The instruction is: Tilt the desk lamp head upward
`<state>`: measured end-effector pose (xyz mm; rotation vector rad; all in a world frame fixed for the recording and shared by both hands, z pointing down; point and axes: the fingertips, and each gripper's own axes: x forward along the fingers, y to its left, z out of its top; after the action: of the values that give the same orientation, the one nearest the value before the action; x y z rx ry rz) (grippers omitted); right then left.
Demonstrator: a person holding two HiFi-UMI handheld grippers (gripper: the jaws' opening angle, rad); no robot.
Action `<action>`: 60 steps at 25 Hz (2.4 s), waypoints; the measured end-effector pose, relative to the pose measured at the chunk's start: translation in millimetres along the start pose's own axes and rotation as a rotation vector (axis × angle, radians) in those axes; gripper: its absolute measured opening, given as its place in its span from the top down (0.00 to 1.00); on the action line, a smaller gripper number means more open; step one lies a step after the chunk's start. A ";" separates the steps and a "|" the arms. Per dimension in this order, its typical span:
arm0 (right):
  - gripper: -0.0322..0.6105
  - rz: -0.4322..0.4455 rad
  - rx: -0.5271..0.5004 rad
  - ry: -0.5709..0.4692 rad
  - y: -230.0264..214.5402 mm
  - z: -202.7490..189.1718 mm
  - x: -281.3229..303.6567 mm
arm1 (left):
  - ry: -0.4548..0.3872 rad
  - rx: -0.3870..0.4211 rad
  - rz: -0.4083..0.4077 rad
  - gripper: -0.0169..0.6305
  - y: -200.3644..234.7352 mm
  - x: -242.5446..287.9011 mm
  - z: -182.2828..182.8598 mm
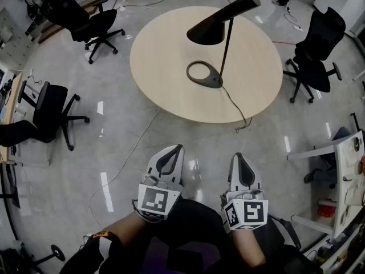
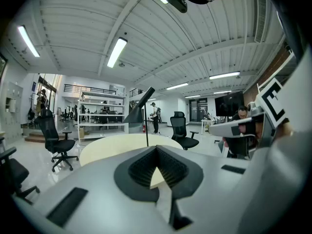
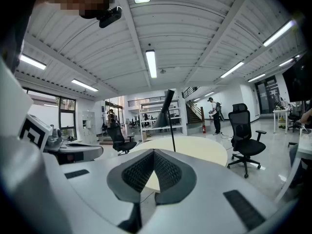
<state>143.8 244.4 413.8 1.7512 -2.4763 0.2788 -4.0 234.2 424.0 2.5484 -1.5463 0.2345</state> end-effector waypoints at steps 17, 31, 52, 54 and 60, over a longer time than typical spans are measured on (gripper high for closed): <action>0.94 -0.035 -0.083 -0.096 11.6 122.8 194.6 | -0.177 -0.023 -0.105 0.90 160.3 142.0 106.3; 0.94 0.155 -0.204 -0.225 -24.9 255.6 288.7 | -0.165 -0.067 0.026 0.90 210.0 238.3 151.8; 0.94 0.179 -0.386 -0.257 -67.1 384.7 397.1 | -0.041 -0.544 -0.091 0.90 280.9 352.6 110.0; 0.94 0.158 -0.378 -0.246 -69.5 383.5 397.3 | -0.045 -0.617 -0.149 0.89 279.3 354.7 104.8; 0.94 0.112 -0.382 -0.216 -74.5 380.3 404.7 | -0.023 -0.761 -0.306 0.83 270.6 367.3 93.8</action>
<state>88.4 -231.1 122.6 1.5569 -2.5540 -0.3730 -71.8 -226.6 423.0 2.1068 -0.9566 -0.3557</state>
